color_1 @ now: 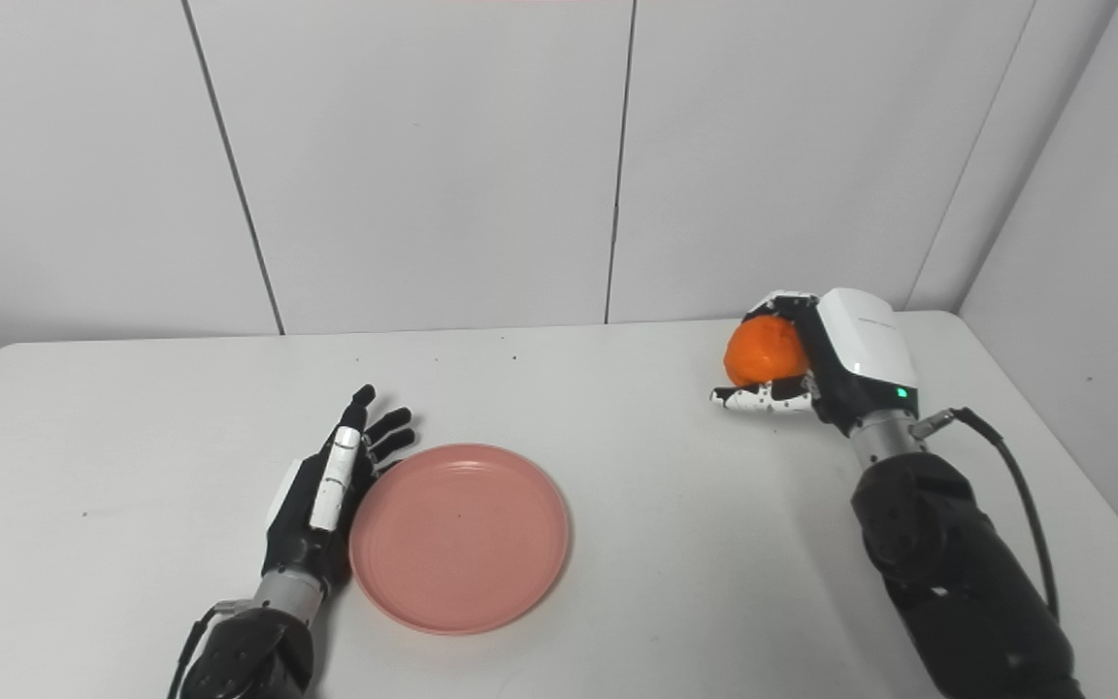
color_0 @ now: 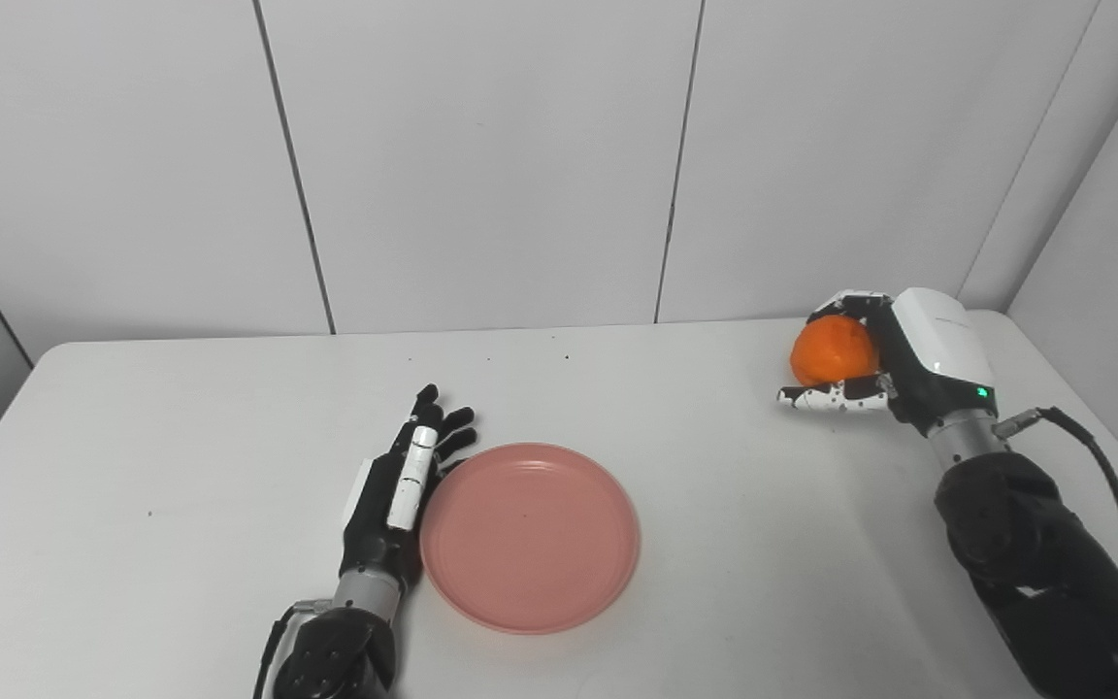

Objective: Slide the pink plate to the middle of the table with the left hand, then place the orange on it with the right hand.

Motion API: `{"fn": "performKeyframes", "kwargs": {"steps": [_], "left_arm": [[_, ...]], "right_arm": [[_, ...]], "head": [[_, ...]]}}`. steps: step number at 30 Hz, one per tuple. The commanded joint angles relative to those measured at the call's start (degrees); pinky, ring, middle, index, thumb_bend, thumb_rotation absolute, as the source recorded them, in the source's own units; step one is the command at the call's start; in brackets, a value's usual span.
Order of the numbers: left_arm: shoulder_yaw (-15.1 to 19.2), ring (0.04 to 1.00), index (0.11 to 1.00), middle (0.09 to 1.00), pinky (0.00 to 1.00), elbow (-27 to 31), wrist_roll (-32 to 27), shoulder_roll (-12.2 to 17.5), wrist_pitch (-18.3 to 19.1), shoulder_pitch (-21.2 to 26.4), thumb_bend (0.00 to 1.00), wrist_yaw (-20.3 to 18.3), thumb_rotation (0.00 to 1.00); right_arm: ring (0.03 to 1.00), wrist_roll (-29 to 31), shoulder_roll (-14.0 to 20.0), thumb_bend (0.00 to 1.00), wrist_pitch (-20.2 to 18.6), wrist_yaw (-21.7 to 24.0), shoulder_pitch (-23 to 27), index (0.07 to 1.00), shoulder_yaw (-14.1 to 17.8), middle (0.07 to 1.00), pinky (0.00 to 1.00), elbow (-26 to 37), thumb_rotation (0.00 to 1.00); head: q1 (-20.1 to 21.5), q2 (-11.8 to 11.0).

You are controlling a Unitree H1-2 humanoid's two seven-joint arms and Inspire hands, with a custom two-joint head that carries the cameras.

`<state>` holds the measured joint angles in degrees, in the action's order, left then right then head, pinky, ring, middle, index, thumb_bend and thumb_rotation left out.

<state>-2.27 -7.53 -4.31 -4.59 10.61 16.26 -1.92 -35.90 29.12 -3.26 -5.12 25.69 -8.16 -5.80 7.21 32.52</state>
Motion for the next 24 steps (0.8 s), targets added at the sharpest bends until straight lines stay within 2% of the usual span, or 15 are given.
{"fn": "performKeyframes", "kwargs": {"steps": [1, 8, 11, 18, 24], "left_arm": [[-0.42, 0.835, 0.938, 0.85, 0.74, -1.11, 0.68, -0.54, 3.24, -0.48, 0.69, 0.63, 0.9], [-0.42, 0.829, 0.931, 0.838, 0.71, -1.6, 1.24, -0.98, 2.91, -0.32, 0.72, 0.74, 0.89], [-0.66, 0.834, 0.935, 0.839, 0.72, -1.46, 1.32, -1.12, 3.0, -0.43, 0.73, 0.77, 0.89], [-1.34, 0.83, 0.948, 0.837, 0.71, -1.5, 1.84, -1.21, 2.96, -0.76, 0.72, 1.09, 0.9], [-1.39, 0.83, 0.948, 0.84, 0.69, -0.99, 2.09, -1.31, 3.25, -0.97, 0.71, 1.29, 0.91]], "right_arm": [[0.315, -0.49, 0.34, 0.49, 2.31, -0.23, 3.38, 0.493, 0.54, 0.437, 0.24, 3.63, 0.18], [0.307, 0.11, -1.25, 0.49, 1.34, 2.1, 3.48, 0.494, 0.94, 0.425, 0.23, 8.38, 0.17], [0.299, 0.54, -2.37, 0.49, 0.39, 3.36, 3.44, 0.494, 1.3, 0.421, 0.22, 10.64, 0.17], [0.32, -0.35, -3.6, 0.49, 1.16, 4.93, 3.57, 0.494, 1.28, 0.44, 0.24, 13.61, 0.17], [0.295, -1.06, -4.48, 0.49, 0.89, 6.56, 4.06, 0.494, 0.98, 0.428, 0.22, 16.06, 0.17]], "head": [[-0.31, 0.08], [-1.43, 0.41], [-2.8, -0.1], [-4.36, 0.0], [-4.88, 0.56]]}}
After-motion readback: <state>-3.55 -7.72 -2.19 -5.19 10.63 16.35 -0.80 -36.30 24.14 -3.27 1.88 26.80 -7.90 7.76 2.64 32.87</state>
